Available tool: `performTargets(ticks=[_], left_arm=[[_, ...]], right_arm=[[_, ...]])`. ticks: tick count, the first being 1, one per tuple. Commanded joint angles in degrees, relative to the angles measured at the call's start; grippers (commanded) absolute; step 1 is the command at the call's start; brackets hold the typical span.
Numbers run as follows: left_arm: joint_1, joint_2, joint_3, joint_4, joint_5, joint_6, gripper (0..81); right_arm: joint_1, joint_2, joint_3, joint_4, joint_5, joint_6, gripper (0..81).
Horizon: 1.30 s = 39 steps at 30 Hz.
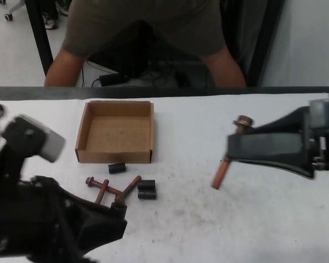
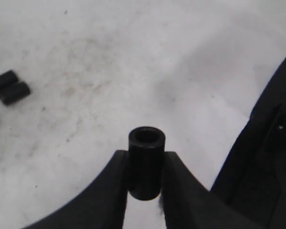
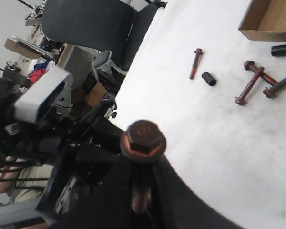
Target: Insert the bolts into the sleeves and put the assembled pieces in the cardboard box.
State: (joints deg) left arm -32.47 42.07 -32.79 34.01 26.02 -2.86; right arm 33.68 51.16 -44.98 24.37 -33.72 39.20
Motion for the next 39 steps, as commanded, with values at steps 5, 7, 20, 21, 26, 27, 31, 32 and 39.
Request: performTargets(ticks=[5,7,20,21,26,27,31,32,39], left_arm=[[-0.1,-4.8,0.0,-1.1,3.1,2.4,0.8],[-0.1,-4.8,0.0,-2.9,4.7,2.4,0.8],[-0.1,-3.0,0.0,-5.9,6.2,2.4,0.8],[-0.1,-3.0,0.0,-5.9,6.2,2.4,0.8],[-0.1,-3.0,0.0,-5.9,6.7,0.1,0.8],[-0.1,-3.0,0.0,-5.9,6.7,0.0,0.8],[-0.1,-3.0,0.0,-6.0,6.7,-0.7,0.8],[-0.1,-3.0,0.0,-6.0,6.7,-1.1,0.8],[-0.1,-3.0,0.0,-9.5,8.1,-3.7,0.8]], right_arm=[[6.9,6.6,-0.2,-15.7,4.3,8.4,0.2],[8.3,8.6,-0.2,-19.5,4.3,10.7,0.2],[11.2,13.0,-0.2,-26.8,5.1,12.4,0.2],[11.2,13.0,-0.2,-26.8,5.1,11.8,0.2],[11.3,13.0,-0.2,-25.6,5.1,8.7,0.2],[11.3,13.0,-0.2,-25.1,4.9,8.3,0.2],[11.3,13.0,-0.2,-25.0,4.7,6.1,0.2],[11.3,13.0,-0.2,-25.0,4.6,5.6,0.2],[11.3,13.0,-0.2,-22.4,4.0,3.6,0.2]])
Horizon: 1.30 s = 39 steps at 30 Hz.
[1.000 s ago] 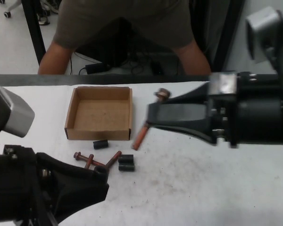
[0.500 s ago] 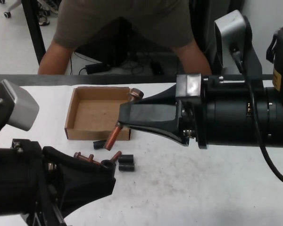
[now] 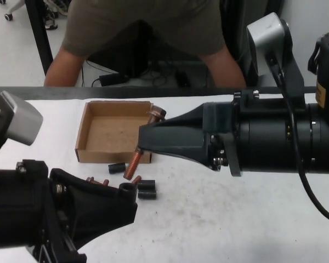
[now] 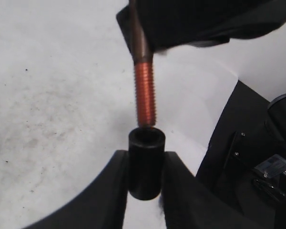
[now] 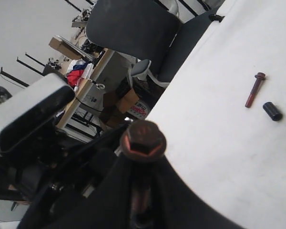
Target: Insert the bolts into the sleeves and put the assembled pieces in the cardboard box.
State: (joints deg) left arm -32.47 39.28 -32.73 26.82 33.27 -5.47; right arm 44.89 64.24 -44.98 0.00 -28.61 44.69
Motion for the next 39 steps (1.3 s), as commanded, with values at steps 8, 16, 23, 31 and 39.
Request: performTargets(ticks=[8,16,23,31,39], left_arm=[[-0.1,-0.2,-0.1,-2.6,0.8,-1.2,0.8],[-0.1,-0.2,-0.1,-2.6,0.8,-1.2,0.8],[-0.1,-0.2,-0.1,-2.6,1.0,-1.2,0.8],[-0.1,-0.2,-0.1,-2.6,1.0,-1.2,0.8],[-0.1,-0.2,-0.1,-2.6,1.0,-1.2,0.8]], right_arm=[[0.1,-0.1,-0.2,3.0,-2.8,-2.7,0.2],[0.2,-0.1,-0.2,4.4,-6.4,-7.4,0.2],[2.1,-0.1,-0.2,4.4,-7.3,-9.9,0.2],[6.2,-0.1,-0.2,5.2,-6.4,-10.4,0.2],[7.6,-0.1,-0.2,5.7,-6.4,-10.4,0.2]])
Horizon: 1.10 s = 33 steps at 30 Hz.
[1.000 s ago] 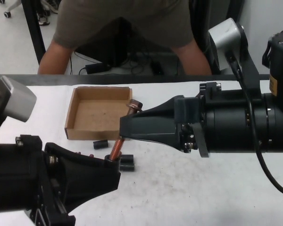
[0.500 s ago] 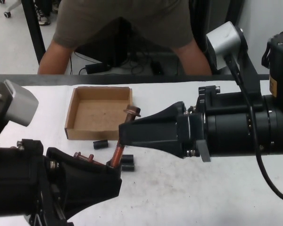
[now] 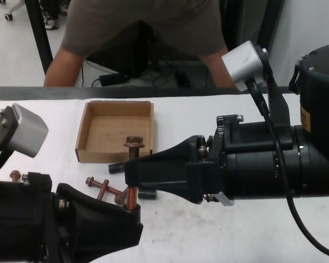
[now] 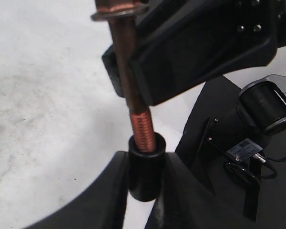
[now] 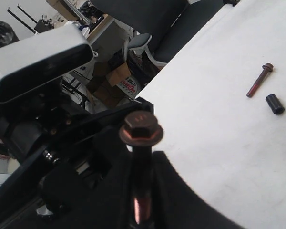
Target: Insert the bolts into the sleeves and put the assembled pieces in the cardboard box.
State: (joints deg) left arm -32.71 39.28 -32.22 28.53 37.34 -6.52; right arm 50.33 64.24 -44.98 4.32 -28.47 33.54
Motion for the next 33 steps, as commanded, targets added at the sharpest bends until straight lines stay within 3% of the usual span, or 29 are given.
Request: performTargets(ticks=[1,20,25,33], left_arm=[[0.1,-0.2,-0.6,-4.4,-3.1,-0.1,0.8],[0.1,-0.2,-0.7,-4.4,-3.1,-1.2,0.8],[0.1,-0.2,-0.7,-4.4,-3.1,-1.2,0.8],[0.1,-0.2,-0.7,-4.4,-3.1,-1.2,0.8]], right_arm=[[2.2,-0.1,-0.2,1.4,-6.6,0.8,0.2],[2.1,-0.1,-0.7,3.6,-2.2,-3.1,0.2],[2.1,-0.1,-1.6,3.6,1.7,-1.5,0.2],[2.1,-0.1,-3.0,4.0,-3.0,-4.1,0.2]])
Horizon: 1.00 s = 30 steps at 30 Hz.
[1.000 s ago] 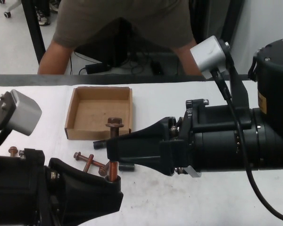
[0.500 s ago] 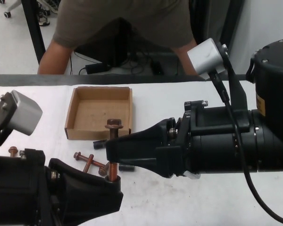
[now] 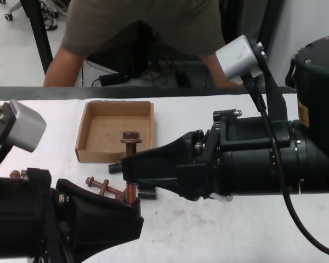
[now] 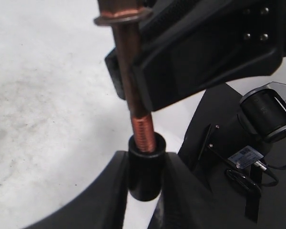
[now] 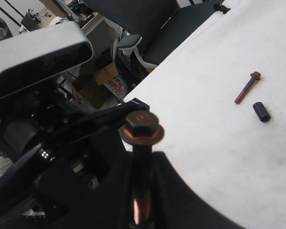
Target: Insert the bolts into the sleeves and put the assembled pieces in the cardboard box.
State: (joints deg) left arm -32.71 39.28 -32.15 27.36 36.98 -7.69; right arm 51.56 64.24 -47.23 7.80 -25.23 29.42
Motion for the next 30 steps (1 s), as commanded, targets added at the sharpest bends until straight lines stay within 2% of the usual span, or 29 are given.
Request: performTargets(ticks=[1,7,13,30], left_arm=[[0.1,-0.2,-0.8,-3.2,-2.8,0.0,0.8],[0.1,-0.2,-0.8,-3.2,-2.8,0.0,0.8],[0.1,-0.2,-0.8,-3.2,-2.8,0.0,0.8],[0.1,-0.2,-0.8,-4.6,-3.0,0.0,0.8]], right_arm=[[0.9,-0.1,-0.7,0.8,-6.7,0.1,0.2],[0.9,-0.1,-0.9,6.7,-7.2,-5.2,0.2],[1.1,-0.4,-2.9,6.7,-4.2,-9.2,0.2],[5.0,-0.4,-3.0,10.7,-5.8,-8.0,0.9]])
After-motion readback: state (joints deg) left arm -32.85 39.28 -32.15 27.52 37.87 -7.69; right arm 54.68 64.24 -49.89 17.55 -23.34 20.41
